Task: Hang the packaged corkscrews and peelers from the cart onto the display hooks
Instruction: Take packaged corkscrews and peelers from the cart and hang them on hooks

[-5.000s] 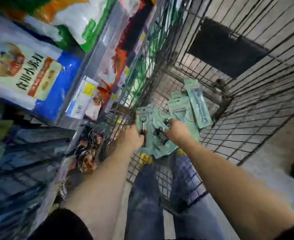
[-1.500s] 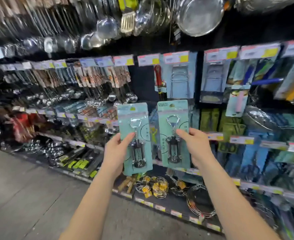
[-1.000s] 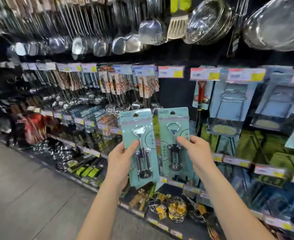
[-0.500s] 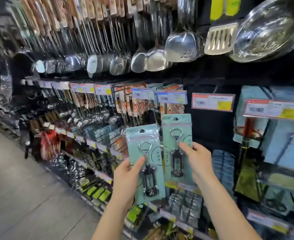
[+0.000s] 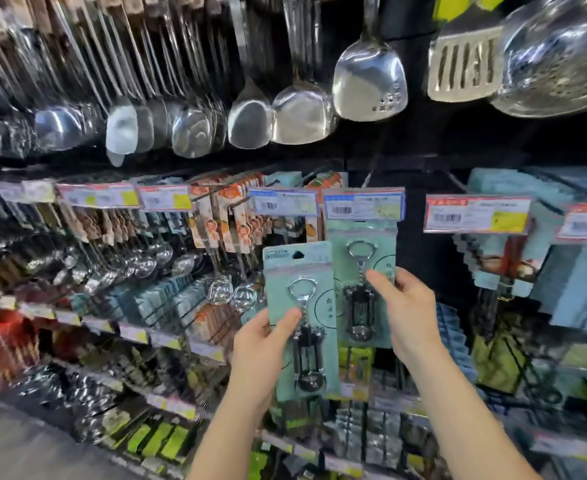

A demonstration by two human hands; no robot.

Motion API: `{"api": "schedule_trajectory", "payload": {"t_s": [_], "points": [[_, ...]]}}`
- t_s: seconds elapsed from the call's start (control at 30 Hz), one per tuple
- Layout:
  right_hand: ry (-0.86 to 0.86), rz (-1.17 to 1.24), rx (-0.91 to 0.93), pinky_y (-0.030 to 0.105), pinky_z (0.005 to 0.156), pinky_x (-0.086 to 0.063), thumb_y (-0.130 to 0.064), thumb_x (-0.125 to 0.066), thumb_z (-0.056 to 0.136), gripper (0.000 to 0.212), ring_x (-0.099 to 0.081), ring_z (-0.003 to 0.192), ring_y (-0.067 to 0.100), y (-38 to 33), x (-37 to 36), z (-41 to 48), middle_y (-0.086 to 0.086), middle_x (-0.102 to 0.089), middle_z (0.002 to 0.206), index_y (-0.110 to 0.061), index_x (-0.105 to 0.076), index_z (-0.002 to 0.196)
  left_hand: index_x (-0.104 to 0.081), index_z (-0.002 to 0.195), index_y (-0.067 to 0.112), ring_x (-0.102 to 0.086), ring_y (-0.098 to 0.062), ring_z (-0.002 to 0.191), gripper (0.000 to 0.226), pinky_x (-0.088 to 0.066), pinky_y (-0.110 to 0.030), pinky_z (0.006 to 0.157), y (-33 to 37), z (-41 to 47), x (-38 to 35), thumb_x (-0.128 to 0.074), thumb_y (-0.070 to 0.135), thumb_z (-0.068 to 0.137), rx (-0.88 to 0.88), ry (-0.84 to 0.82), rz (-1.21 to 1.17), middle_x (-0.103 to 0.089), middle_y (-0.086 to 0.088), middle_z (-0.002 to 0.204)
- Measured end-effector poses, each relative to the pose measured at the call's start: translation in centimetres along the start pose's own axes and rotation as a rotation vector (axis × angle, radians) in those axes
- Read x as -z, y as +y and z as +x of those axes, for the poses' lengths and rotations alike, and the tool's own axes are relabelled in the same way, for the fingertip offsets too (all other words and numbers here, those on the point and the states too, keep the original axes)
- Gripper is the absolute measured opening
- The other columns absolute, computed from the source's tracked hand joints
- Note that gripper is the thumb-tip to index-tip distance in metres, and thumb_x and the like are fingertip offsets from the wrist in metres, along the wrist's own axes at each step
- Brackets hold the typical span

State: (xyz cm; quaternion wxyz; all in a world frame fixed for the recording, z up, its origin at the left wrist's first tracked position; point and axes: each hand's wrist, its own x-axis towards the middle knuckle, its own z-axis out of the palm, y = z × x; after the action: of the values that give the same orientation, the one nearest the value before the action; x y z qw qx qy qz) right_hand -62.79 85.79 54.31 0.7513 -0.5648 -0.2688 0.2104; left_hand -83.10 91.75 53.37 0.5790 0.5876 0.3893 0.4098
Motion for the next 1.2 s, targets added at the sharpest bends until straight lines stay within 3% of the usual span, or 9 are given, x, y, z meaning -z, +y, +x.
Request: {"api": "schedule_trajectory", "payload": {"t_s": [0.17,0.27,0.37,0.53,0.6,0.77,0.9,1.07,1.2], "points": [[0.105,-0.003,0.044,0.044,0.097,-0.056,-0.014,-0.074,0.096,0.009,-0.074,0.100,0.021,0.3,-1.1,-1.2,-0.006,-0.083,0.098,-0.019,-0.080,0.093,-0.077,0.109,0.030,-0.075,0.007,0.095,0.012,-0.051,-0.014,0.079,0.3,2.9,1.6,-0.071,0.025,0.100,-0.019,-0.137,-0.019,-0.082,0.022,0.104],[0.123,-0.003,0.068,0.039,0.094,-0.057,-0.013,-0.072,0.098,0.009,-0.075,0.095,0.011,0.0,-1.7,-2.0,-0.008,-0.083,0.099,-0.016,-0.080,0.097,-0.077,0.108,0.025,-0.076,0.003,0.092,0.011,-0.054,-0.010,0.071,0.0,4.1,2.3,-0.070,0.021,0.101,-0.021,-0.195,-0.019,-0.083,0.019,0.100],[0.169,0.036,0.071,0.031,0.090,-0.059,-0.012,-0.071,0.098,0.012,-0.077,0.099,0.010,-0.4,-2.2,-2.1,-0.008,-0.083,0.101,-0.019,-0.080,0.100,-0.078,0.112,0.023,-0.076,-0.006,0.102,0.014,-0.055,-0.018,0.081,-0.1,5.0,2.6,-0.070,0.020,0.101,-0.019,-0.223,-0.036,-0.084,0.013,0.106],[0.197,0.076,0.056,0.029,0.092,-0.057,-0.008,-0.072,0.096,0.018,-0.077,0.105,0.013,-0.9,-2.6,-1.8,-0.001,-0.082,0.110,-0.011,-0.079,0.113,-0.078,0.119,0.019,-0.077,-0.005,0.103,0.020,-0.057,-0.013,0.077,-0.1,5.7,2.6,-0.070,0.021,0.101,0.007,-0.304,-0.050,-0.084,0.010,0.111],[0.193,0.066,0.070,0.026,0.089,-0.060,-0.008,-0.072,0.096,0.020,-0.077,0.106,0.017,-1.1,-2.6,-1.6,0.002,-0.082,0.110,-0.007,-0.078,0.116,-0.079,0.118,0.019,-0.077,-0.012,0.109,0.020,-0.057,-0.023,0.088,-0.3,5.9,2.4,-0.071,0.020,0.100,0.028,-0.322,-0.066,-0.084,0.008,0.112],[0.152,0.042,0.091,0.014,0.075,-0.057,-0.008,-0.072,0.096,0.018,-0.078,0.098,0.009,-1.5,-2.0,-0.9,-0.002,-0.083,0.106,-0.011,-0.078,0.113,-0.079,0.118,0.021,-0.076,-0.018,0.114,0.020,-0.056,-0.049,0.108,-0.9,5.6,1.1,-0.070,0.022,0.100,0.069,-0.345,-0.089,-0.083,0.004,0.116],[0.150,0.038,0.054,0.025,0.084,-0.058,-0.008,-0.075,0.094,0.017,-0.078,0.101,0.016,-1.2,-1.4,0.2,0.001,-0.083,0.105,-0.009,-0.079,0.110,-0.080,0.118,0.020,-0.076,-0.017,0.113,0.020,-0.055,-0.049,0.109,-0.7,5.6,0.0,-0.070,0.022,0.100,0.064,-0.332,-0.087,-0.083,0.004,0.116],[0.147,0.022,0.053,0.035,0.083,-0.060,-0.009,-0.076,0.094,0.009,-0.076,0.090,0.018,-1.0,-1.2,1.4,0.007,-0.083,0.098,-0.008,-0.080,0.102,-0.079,0.120,0.023,-0.076,-0.013,0.113,0.021,-0.055,-0.043,0.107,-0.5,5.5,-0.9,-0.069,0.022,0.101,0.046,-0.300,-0.085,-0.082,0.007,0.117],[0.166,0.083,0.032,0.040,0.090,-0.059,-0.008,-0.074,0.095,0.010,-0.076,0.100,0.025,0.3,-1.5,0.3,0.007,-0.082,0.102,-0.011,-0.080,0.102,-0.078,0.121,0.023,-0.076,-0.014,0.113,0.022,-0.056,-0.040,0.104,-0.7,5.4,-1.3,-0.069,0.024,0.101,0.035,-0.283,-0.071,-0.082,0.007,0.117]]}}
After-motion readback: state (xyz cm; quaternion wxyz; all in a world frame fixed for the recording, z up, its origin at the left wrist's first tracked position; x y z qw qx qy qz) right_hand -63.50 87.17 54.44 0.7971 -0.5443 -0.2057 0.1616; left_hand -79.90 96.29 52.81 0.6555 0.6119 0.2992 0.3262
